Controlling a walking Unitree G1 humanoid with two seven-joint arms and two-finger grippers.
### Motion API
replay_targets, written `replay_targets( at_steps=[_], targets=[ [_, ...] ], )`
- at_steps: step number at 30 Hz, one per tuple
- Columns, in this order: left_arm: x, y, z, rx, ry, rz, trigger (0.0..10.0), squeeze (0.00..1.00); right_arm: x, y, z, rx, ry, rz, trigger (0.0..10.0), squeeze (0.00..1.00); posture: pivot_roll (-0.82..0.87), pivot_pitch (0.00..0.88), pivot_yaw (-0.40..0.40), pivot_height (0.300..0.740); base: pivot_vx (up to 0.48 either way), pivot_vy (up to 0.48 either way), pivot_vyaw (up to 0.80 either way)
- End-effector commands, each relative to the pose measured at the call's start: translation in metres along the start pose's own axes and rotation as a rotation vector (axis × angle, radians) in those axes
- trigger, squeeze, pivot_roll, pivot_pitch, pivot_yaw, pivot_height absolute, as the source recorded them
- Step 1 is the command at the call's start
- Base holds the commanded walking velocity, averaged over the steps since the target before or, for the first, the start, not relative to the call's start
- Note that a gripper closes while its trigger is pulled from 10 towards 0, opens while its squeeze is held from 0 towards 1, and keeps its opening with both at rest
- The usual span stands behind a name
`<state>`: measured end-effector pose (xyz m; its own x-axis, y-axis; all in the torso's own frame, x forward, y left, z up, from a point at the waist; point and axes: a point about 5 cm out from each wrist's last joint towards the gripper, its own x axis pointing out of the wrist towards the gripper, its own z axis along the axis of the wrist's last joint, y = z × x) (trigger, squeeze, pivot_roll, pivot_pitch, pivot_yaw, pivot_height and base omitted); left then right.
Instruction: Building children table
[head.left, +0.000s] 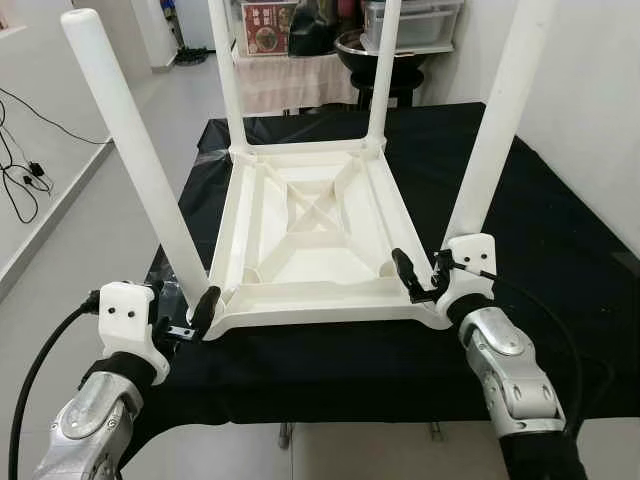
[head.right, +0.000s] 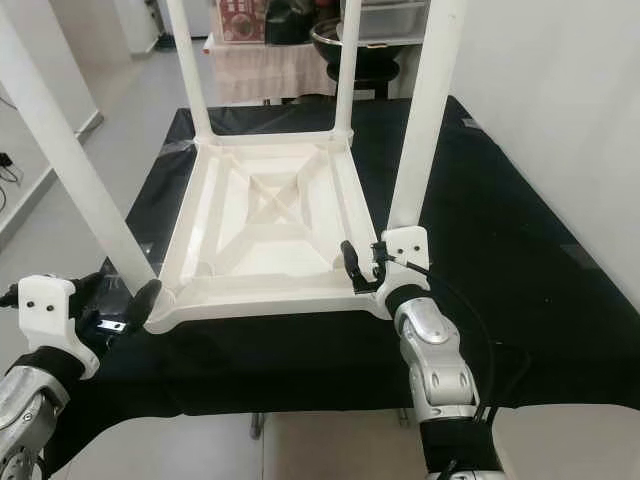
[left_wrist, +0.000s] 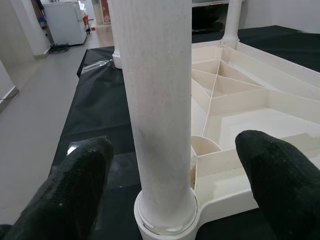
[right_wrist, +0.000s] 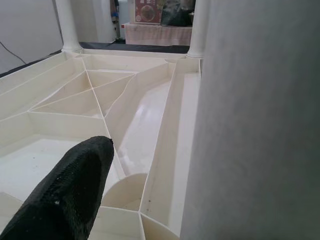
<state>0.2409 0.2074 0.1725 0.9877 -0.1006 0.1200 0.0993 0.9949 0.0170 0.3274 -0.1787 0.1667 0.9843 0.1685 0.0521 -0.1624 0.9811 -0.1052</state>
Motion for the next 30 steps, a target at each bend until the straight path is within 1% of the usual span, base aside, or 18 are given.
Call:
replay_targets(
  at_steps=[1, 19, 30],
  targets=[
    [-0.0030, 0.0050, -0.0007, 0.015, 0.021, 0.004, 10.0, 0.00, 0.0002, 0.0066, 0.0029, 0.003, -0.020, 0.029, 10.0, 0.00, 0.03, 0.116, 0.038, 0.740, 0.322, 0.000, 0.00],
    [-0.0033, 0.0052, -0.0003, 0.018, 0.021, 0.000, 10.0, 0.00, -0.0007, 0.0075, 0.0030, 0.012, -0.027, 0.038, 10.0, 0.00, 0.03, 0.118, 0.042, 0.740, 0.342, 0.000, 0.00],
    [-0.0036, 0.0049, 0.0004, 0.021, 0.019, -0.007, 10.0, 0.00, -0.0046, 0.0087, 0.0083, 0.039, -0.075, 0.077, 10.0, 0.00, 0.03, 0.120, 0.044, 0.740, 0.367, 0.000, 0.00]
  ],
)
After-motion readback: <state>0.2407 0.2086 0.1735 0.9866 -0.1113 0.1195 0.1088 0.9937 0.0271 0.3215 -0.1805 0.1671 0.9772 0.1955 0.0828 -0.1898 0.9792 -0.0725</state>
